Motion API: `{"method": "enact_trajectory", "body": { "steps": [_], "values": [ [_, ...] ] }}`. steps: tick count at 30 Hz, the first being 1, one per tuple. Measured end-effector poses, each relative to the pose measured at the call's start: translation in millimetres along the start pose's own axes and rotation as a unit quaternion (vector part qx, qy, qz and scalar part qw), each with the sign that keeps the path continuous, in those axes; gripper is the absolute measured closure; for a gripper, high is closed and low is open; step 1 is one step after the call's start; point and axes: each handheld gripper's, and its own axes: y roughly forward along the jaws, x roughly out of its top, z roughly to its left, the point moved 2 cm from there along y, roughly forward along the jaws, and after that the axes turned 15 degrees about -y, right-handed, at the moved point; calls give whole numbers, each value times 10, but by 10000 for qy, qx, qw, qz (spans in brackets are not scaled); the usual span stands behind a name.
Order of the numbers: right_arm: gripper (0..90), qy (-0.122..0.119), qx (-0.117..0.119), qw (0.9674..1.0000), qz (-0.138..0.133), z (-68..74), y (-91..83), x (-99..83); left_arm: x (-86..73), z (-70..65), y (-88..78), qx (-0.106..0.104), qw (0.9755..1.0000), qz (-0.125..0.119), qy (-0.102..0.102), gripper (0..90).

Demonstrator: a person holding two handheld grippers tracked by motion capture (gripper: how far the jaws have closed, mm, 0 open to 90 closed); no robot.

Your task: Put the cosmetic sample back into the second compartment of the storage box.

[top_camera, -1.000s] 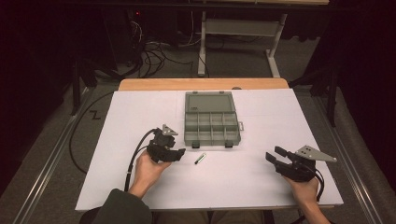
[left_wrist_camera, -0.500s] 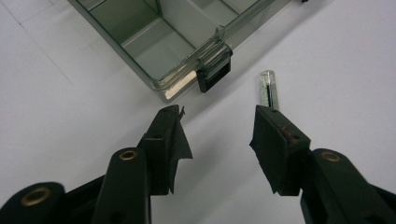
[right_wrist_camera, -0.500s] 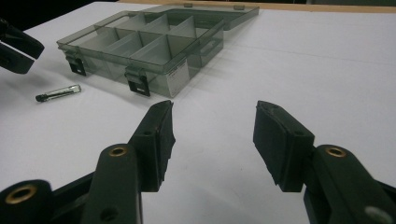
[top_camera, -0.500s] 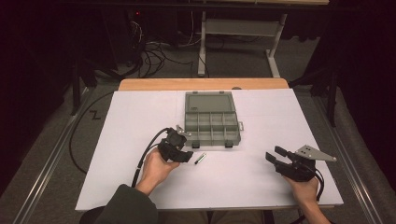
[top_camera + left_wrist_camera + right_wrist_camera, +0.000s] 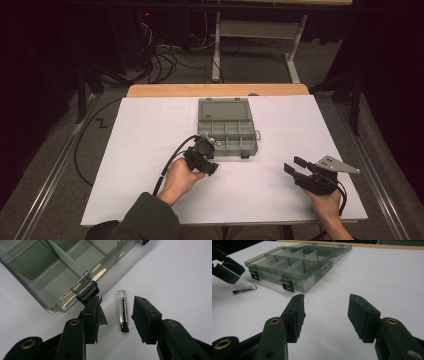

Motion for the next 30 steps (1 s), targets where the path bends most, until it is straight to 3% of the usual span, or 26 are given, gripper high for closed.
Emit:
{"method": "enact_trajectory", "body": {
  "steps": [20,30],
  "values": [
    [492,-12,4,10000,-11,-6,-4,2,58,-90,174,-29,9984,536,193,684],
    [504,-17,35,10000,16,5,2,3,46,-96,225,46,9973,688,259,759]
  ]
}}
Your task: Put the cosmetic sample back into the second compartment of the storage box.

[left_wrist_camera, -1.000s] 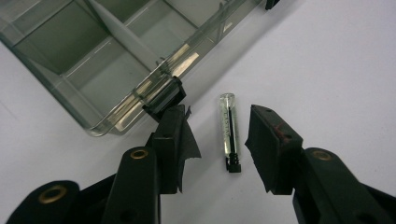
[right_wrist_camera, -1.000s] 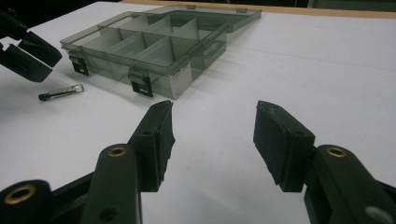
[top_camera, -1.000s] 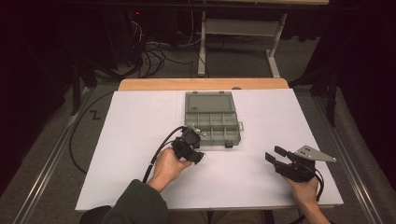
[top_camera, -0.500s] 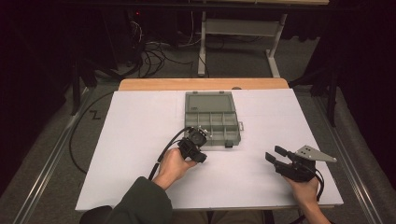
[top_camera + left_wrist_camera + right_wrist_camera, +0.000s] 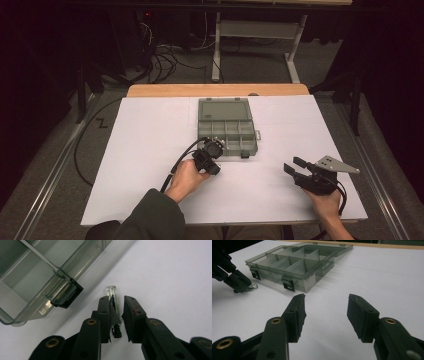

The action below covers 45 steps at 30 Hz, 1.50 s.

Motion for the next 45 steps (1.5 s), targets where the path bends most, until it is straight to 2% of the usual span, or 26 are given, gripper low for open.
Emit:
{"method": "enact_trajectory", "body": {
  "steps": [7,18,28,45],
  "values": [
    [504,0,13,10000,-10,-1,0,-2,-4,-14,22,26,10000,60,18,796],
    [501,-48,50,10000,-65,14,0,3,-3,-4,18,3,9999,66,110,803],
    [501,-67,46,9999,-83,14,0,4,35,-11,-106,-8,9997,-216,130,804],
    [501,-63,29,9999,-125,23,-13,7,179,43,-316,-192,9986,-496,65,804]
  ]
}}
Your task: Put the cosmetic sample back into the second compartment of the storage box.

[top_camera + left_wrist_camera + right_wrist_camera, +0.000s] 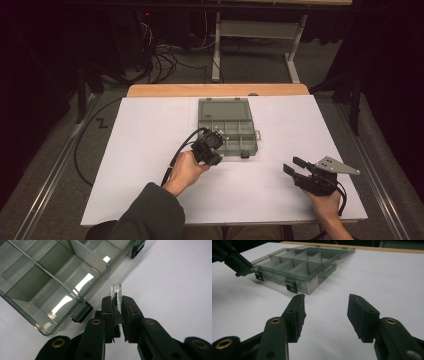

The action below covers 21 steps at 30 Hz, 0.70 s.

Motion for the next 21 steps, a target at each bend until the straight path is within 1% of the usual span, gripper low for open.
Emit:
{"method": "enact_trajectory", "body": {
  "steps": [11,15,20,21],
  "values": [
    [499,27,3,10000,-1,-10,4,-7,94,58,-43,-26,10000,-32,-82,804],
    [499,24,-1,10000,-15,-13,-1,-7,124,61,-40,-29,10000,-15,-42,804],
    [498,32,-5,10000,-16,-20,-3,-8,208,94,-64,-67,9999,-123,-97,804],
    [498,32,-5,10000,-16,-20,-3,-8,224,99,-67,-64,9999,-118,-80,804]
  ]
}}
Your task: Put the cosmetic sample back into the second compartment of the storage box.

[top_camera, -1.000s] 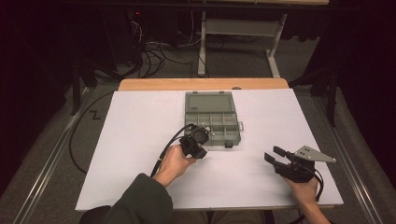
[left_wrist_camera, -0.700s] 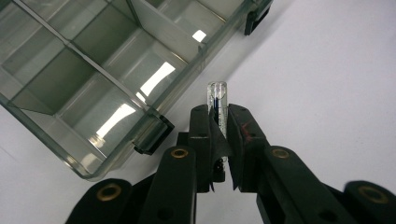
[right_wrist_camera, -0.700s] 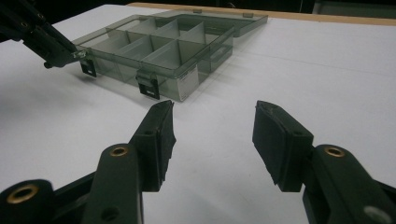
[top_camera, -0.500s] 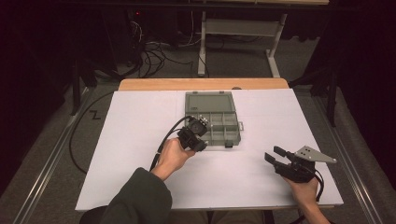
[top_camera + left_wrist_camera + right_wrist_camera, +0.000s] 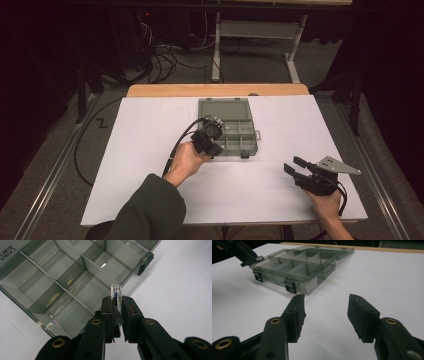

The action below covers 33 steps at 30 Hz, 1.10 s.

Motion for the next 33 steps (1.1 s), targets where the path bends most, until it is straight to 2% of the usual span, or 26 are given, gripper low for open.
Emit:
{"method": "enact_trajectory", "body": {
  "steps": [10,17,33],
  "values": [
    [498,0,2,10000,-11,-4,-3,-1,93,23,41,-7,10000,48,-35,804],
    [497,7,0,10000,-10,-14,-4,-5,182,44,26,27,10000,-7,-55,804],
    [497,27,-5,10000,-24,-18,-11,-3,384,151,5,125,9996,-115,-246,804]
  ]
}}
